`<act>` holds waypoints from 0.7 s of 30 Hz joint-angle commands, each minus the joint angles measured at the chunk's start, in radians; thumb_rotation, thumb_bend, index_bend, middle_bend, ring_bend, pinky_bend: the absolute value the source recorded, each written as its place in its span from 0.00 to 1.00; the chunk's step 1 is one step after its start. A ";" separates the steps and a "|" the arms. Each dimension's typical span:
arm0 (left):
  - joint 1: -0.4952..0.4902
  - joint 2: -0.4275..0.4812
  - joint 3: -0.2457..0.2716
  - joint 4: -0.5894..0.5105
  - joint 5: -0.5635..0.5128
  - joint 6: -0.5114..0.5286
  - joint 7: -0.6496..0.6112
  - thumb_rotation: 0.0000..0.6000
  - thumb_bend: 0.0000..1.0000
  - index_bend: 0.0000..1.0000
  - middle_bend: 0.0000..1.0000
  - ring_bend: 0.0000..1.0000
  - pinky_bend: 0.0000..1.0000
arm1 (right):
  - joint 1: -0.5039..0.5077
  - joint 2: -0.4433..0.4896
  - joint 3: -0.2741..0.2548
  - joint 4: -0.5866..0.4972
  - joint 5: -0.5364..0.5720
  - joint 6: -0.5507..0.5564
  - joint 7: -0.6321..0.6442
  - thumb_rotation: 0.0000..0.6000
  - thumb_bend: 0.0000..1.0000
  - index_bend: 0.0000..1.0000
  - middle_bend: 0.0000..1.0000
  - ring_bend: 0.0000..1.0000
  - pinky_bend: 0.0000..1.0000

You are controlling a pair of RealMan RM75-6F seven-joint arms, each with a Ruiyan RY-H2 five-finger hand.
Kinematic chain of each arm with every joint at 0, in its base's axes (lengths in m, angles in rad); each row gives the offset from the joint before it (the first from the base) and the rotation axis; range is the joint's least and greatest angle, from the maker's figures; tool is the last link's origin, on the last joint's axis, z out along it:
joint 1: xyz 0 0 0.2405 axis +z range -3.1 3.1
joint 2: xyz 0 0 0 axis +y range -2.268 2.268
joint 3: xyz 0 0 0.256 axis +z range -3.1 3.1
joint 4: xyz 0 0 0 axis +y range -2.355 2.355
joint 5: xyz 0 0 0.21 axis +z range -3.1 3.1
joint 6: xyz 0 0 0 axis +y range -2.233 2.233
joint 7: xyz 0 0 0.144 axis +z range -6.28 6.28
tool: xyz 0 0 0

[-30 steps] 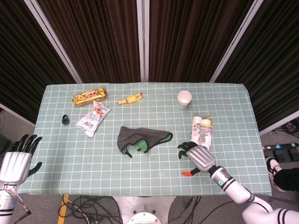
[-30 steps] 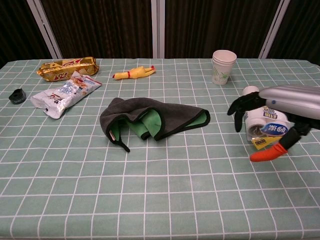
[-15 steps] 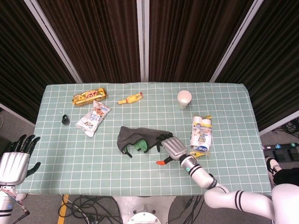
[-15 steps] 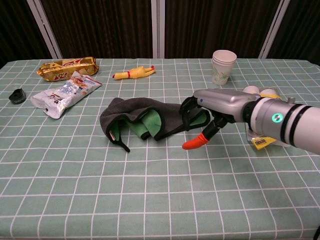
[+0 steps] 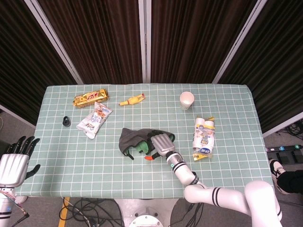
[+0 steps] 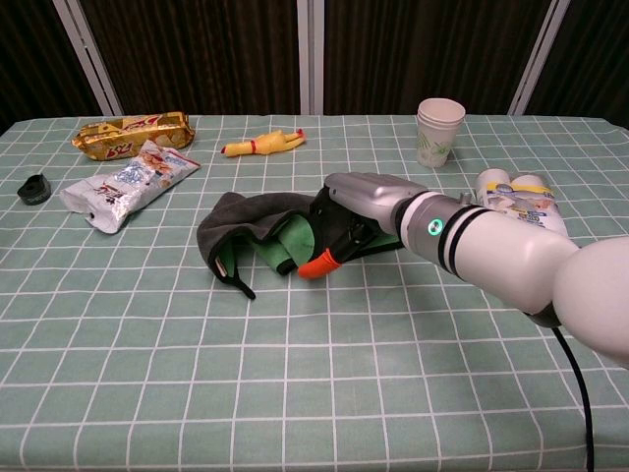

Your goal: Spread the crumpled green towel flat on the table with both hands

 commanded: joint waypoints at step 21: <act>0.003 0.004 0.003 0.013 -0.012 -0.013 -0.042 1.00 0.16 0.15 0.19 0.12 0.25 | 0.052 -0.142 0.010 0.190 0.002 0.061 -0.020 0.73 0.28 0.61 0.26 0.11 0.16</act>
